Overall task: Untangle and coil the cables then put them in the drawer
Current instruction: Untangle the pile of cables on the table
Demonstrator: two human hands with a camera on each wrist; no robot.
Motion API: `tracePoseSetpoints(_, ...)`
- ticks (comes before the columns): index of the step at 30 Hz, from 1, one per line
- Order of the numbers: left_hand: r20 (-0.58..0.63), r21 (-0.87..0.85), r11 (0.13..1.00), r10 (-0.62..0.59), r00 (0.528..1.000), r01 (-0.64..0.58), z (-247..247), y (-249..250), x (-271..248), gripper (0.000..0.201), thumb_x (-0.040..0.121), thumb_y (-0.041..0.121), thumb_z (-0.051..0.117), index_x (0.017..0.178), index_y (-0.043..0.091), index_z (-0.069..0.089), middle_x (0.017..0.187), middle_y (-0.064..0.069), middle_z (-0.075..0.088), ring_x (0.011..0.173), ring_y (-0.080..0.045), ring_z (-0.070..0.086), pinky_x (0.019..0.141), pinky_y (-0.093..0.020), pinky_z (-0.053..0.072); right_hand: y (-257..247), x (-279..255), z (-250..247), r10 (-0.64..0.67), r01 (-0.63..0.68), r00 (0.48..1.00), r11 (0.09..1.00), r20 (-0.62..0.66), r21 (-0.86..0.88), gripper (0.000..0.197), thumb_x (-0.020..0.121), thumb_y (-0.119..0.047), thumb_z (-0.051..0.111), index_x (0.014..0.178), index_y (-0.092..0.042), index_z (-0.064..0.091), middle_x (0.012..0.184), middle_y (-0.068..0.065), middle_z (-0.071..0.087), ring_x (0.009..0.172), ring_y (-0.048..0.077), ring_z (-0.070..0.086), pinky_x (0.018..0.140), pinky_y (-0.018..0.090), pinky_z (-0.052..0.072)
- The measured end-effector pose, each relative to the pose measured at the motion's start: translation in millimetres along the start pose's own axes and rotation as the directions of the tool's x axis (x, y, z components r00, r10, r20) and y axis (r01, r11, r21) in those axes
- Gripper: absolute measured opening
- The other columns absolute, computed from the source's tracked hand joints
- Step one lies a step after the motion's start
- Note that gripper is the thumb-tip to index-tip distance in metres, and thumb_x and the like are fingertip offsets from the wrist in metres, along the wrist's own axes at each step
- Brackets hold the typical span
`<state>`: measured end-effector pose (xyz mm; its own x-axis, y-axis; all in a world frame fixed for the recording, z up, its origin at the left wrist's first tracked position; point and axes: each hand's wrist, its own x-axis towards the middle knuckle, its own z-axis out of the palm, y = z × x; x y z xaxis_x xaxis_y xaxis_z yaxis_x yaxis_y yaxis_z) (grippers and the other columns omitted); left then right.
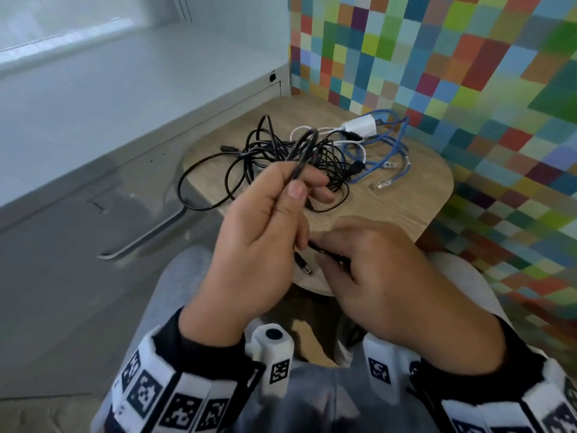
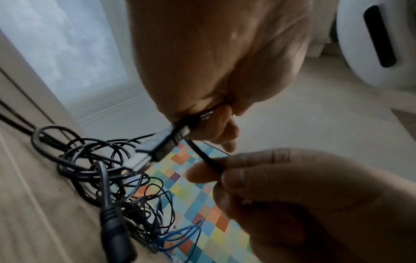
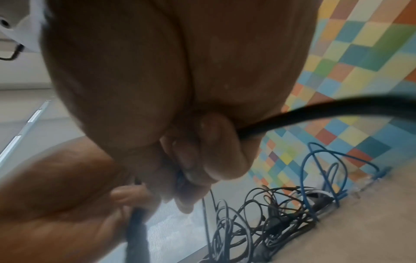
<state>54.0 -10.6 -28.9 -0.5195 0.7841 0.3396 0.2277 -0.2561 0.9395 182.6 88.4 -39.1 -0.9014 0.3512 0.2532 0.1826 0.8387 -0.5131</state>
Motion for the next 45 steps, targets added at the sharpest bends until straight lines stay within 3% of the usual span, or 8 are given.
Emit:
tracePoseSetpoints(3, 0.045, 0.324, 0.945, 0.035, 0.998, -0.048, 0.7, -3.4, -4.0, 0.026, 0.107, 0.019, 0.044, 0.114, 0.019, 0.068, 0.1, 0.012, 0.071, 0.081, -0.001, 0.064, 0.068, -0.013, 0.047, -5.2, -0.3, 1.0, 0.017, -0.016, 0.998, 1.0, -0.066, 0.014, 0.015, 0.089, -0.019, 0.059, 0.078, -0.022, 0.069, 0.069, -0.012, 0.05, 0.062, 0.008, 0.045, 0.055, 0.02, 0.029)
tracePoseSetpoints(6, 0.127, 0.61, 0.772, 0.13, 0.983, -0.181, 0.3, -0.6, -6.0, 0.033, 0.105, 0.03, 0.042, 0.117, 0.02, 0.07, 0.102, 0.014, 0.073, 0.096, -0.011, 0.065, 0.079, -0.036, 0.053, -6.7, 0.4, -1.8, 0.037, -0.014, 0.98, 0.993, -0.193, 0.116, 0.026, 0.088, -0.017, 0.065, 0.071, -0.035, 0.057, 0.058, -0.02, 0.046, 0.054, 0.003, 0.048, 0.052, 0.011, 0.032)
tracePoseSetpoints(11, 0.148, 0.794, 0.576, 0.125, 0.981, -0.193, -2.2, 4.4, -0.3, 0.036, 0.105, 0.036, 0.033, 0.112, 0.025, 0.067, 0.081, 0.009, 0.072, 0.081, -0.015, 0.067, 0.088, -0.048, 0.04, -9.0, -2.8, -3.1, 0.144, -0.07, 0.97, 0.939, -0.198, 0.338, 0.009, 0.084, -0.023, 0.076, 0.077, -0.027, 0.076, 0.064, -0.012, 0.067, 0.058, 0.009, 0.063, 0.052, 0.012, 0.043)
tracePoseSetpoints(16, -0.06, 0.666, 0.741, 0.168, 0.984, -0.086, -18.7, 3.0, 3.2, 0.029, 0.108, 0.031, 0.039, 0.119, 0.027, 0.065, 0.068, 0.013, 0.069, 0.059, 0.002, 0.062, 0.087, -0.05, 0.049, 1.4, -5.9, -9.4, 0.309, -0.276, 0.951, 0.821, 0.017, 0.5, 0.023, 0.078, -0.03, 0.086, 0.093, -0.037, 0.069, 0.07, -0.003, 0.074, 0.063, 0.023, 0.072, 0.063, 0.044, 0.061)
tracePoseSetpoints(23, -0.314, 0.229, 0.973, 0.088, 0.945, -0.014, -24.0, 2.5, 8.0, 0.029, 0.106, 0.02, 0.039, 0.114, 0.013, 0.066, 0.071, -0.007, 0.07, 0.066, -0.015, 0.069, 0.065, -0.031, 0.053, 10.2, -10.5, -25.5, 0.317, -0.232, 0.948, 0.767, -0.039, 0.598, 0.01, 0.078, -0.022, 0.084, 0.085, -0.029, 0.082, 0.07, -0.01, 0.075, 0.059, 0.003, 0.067, 0.058, 0.013, 0.049)
tracePoseSetpoints(30, 0.065, 0.473, 0.864, 0.163, 0.985, -0.174, -14.2, 3.9, -4.9, 0.027, 0.107, 0.019, 0.048, 0.123, 0.012, 0.068, 0.108, 0.011, 0.076, 0.106, -0.002, 0.07, 0.091, -0.027, 0.056, 0.8, -4.4, -7.1, 0.138, -0.08, 0.959, 0.969, -0.246, 0.234, 0.01, 0.086, -0.015, 0.082, 0.085, -0.024, 0.081, 0.077, -0.018, 0.072, 0.075, -0.002, 0.066, 0.065, 0.009, 0.047)
tracePoseSetpoints(41, 0.356, 0.643, 0.709, 0.058, 0.933, -0.29, -15.9, 10.9, -2.8, 0.021, 0.102, 0.027, 0.051, 0.102, 0.02, 0.07, 0.072, 0.01, 0.061, 0.065, -0.006, 0.056, 0.059, -0.037, 0.048, -2.0, -6.6, -13.2, 0.243, -0.143, 0.957, 0.872, -0.16, 0.467, 0.008, 0.077, -0.024, 0.086, 0.073, -0.025, 0.08, 0.069, -0.012, 0.074, 0.064, 0.004, 0.07, 0.058, 0.022, 0.054)
tracePoseSetpoints(45, 0.203, 0.584, 0.792, 0.071, 0.977, -0.179, -28.1, 14.5, -5.5, 0.028, 0.104, 0.033, 0.053, 0.122, 0.029, 0.074, 0.059, 0.022, 0.054, 0.053, 0.004, 0.052, 0.052, -0.015, 0.039, 6.6, -6.9, -29.5, 0.291, -0.166, 0.941, 0.844, -0.174, 0.511, 0.014, 0.069, -0.04, 0.087, 0.08, -0.033, 0.082, 0.072, -0.009, 0.076, 0.065, 0.008, 0.07, 0.062, 0.027, 0.057)
